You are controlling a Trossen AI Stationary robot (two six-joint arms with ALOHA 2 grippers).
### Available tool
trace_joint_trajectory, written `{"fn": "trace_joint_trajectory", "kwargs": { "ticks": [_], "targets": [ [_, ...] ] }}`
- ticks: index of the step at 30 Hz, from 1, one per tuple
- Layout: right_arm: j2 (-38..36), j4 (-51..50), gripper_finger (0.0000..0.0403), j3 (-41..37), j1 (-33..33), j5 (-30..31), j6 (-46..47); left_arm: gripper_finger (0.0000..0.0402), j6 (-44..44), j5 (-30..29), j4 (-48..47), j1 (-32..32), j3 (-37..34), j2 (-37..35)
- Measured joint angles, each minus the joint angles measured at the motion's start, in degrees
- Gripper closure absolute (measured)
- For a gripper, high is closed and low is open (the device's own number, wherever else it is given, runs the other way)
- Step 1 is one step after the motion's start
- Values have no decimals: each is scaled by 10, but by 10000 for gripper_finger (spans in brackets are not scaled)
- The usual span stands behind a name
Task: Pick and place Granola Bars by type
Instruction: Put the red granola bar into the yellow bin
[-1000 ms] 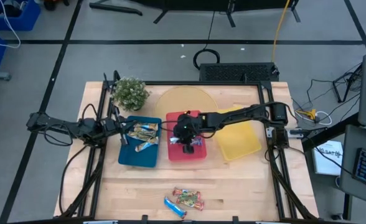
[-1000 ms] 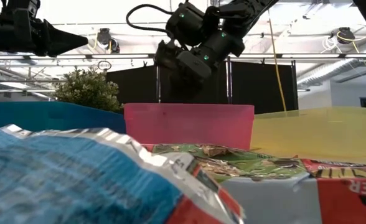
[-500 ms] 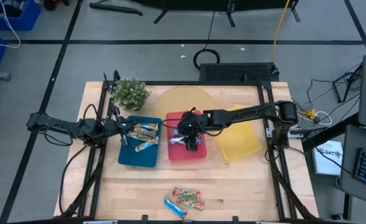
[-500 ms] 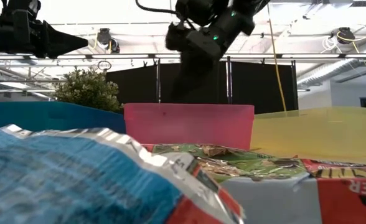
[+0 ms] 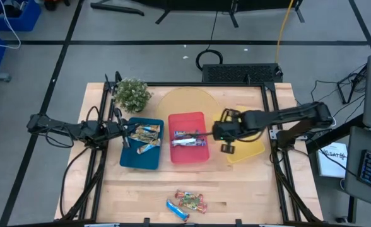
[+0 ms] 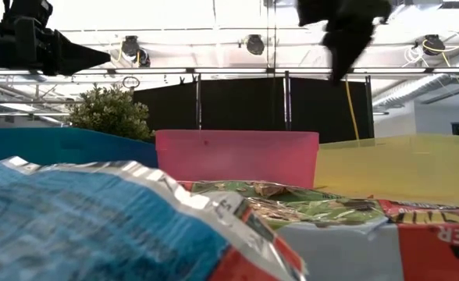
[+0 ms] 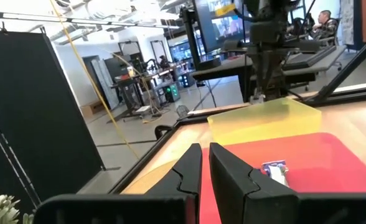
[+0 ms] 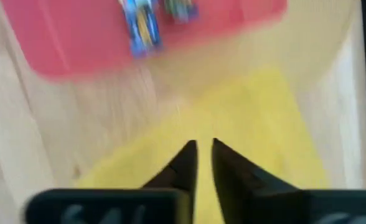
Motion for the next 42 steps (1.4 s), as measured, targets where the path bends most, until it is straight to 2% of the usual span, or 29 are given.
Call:
{"fn": "trace_joint_trajectory", "kwargs": {
  "ticks": [2,6,13,17,21,30,33,42],
  "targets": [
    [-10,-51,394,-4,9,17,50,362,0,5,2,0,0,0],
    [-33,-121,395,-42,11,25,145,362,-9,29,2,0,0,0],
    [-89,-129,402,-151,-15,25,257,362,-1,54,2,0,0,0],
    [-123,-135,402,-211,-41,-4,315,362,3,55,-3,0,0,0],
    [-156,-157,402,-250,-68,-7,333,362,4,55,-9,0,0,0],
    [-193,-129,403,-355,-103,-98,348,362,6,54,-8,0,0,0],
    [-194,-85,403,-357,-102,-113,343,362,6,54,-8,0,0,0],
    [-191,-71,403,-358,-102,-158,339,362,6,54,-9,0,0,0]
  ]
}}
